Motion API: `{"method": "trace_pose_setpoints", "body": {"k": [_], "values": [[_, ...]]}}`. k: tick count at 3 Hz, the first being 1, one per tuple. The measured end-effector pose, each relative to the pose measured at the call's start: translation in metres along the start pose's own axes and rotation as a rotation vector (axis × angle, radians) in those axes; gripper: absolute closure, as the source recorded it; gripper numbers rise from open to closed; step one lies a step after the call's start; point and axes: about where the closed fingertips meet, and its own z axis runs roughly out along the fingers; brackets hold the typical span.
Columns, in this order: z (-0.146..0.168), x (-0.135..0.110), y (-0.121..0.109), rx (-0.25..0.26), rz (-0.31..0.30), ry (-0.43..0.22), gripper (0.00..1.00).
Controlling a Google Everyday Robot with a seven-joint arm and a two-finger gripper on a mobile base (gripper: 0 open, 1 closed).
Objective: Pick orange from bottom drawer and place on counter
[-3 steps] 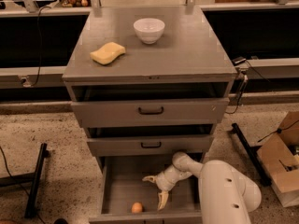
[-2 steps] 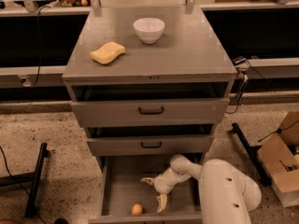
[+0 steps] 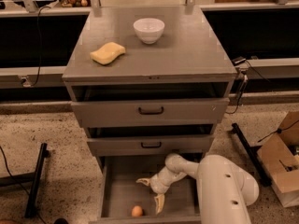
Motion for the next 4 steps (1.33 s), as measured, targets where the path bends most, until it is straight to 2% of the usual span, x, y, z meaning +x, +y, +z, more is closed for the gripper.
{"method": "trace_pose_setpoints", "body": {"k": [1, 2, 4], "values": [[-0.007, -0.013, -0.009, -0.015, -0.126, 0.092, 0.00], [-0.003, -0.028, -0.008, -0.062, -0.263, 0.171, 0.00], [0.000, -0.030, -0.003, -0.073, -0.274, 0.173, 0.00]]}}
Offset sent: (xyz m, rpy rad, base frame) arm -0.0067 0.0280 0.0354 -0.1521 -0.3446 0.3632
